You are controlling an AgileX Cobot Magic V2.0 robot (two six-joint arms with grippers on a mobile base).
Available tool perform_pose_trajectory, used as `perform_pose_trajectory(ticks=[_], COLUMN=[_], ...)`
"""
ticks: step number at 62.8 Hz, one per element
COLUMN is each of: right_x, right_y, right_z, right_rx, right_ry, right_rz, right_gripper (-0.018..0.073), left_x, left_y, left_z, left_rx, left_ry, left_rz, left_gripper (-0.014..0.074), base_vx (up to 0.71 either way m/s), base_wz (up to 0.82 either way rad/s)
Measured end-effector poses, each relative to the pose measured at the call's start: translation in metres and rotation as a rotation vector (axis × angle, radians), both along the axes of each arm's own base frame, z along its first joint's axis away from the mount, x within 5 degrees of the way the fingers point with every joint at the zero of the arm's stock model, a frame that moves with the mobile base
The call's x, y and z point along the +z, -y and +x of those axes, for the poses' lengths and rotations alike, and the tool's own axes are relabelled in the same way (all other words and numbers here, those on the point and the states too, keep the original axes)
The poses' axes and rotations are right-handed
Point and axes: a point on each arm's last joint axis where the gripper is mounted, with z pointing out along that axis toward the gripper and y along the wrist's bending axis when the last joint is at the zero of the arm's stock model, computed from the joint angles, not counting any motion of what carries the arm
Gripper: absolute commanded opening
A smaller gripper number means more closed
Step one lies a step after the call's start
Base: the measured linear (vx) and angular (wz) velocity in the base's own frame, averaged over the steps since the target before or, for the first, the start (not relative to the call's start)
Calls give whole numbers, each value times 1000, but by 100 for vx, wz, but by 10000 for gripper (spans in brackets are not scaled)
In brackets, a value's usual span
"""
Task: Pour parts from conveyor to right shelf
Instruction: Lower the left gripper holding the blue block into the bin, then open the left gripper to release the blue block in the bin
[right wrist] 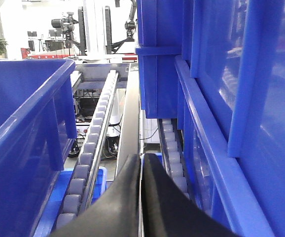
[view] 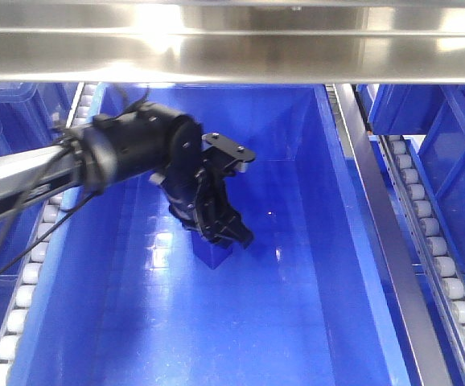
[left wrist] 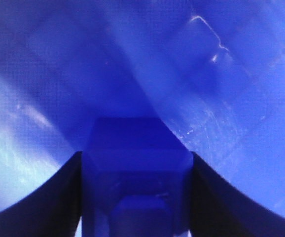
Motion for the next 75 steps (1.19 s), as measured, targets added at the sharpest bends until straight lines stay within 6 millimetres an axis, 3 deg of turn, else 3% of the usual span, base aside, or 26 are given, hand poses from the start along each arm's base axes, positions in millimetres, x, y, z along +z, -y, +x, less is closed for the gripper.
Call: perform_pose_trajectory(ticks=[9, 18, 27, 46, 75], right_x=[0, 0, 0, 0, 0], right_y=[0, 0, 0, 0, 0], right_z=[0, 0, 0, 0, 0], right_rx=[0, 0, 0, 0, 0], right_ry=[0, 0, 0, 0, 0], right_rz=[0, 0, 0, 0, 0], right_gripper=[-10, -10, -10, -10, -10], left_x=[-3, -25, -24, 7, 62], left_y=[2, 0, -2, 5, 4], left_z=[1, 1, 4, 8, -10], left_rx=[-6, -6, 21, 41, 22], left_ry=[-10, -66, -51, -24, 61], left_rz=[16, 78, 96, 85, 21], left_gripper=[439, 517, 554, 553, 552], base_vx=[0, 0, 0, 0, 0], base_wz=[0, 0, 0, 0, 0])
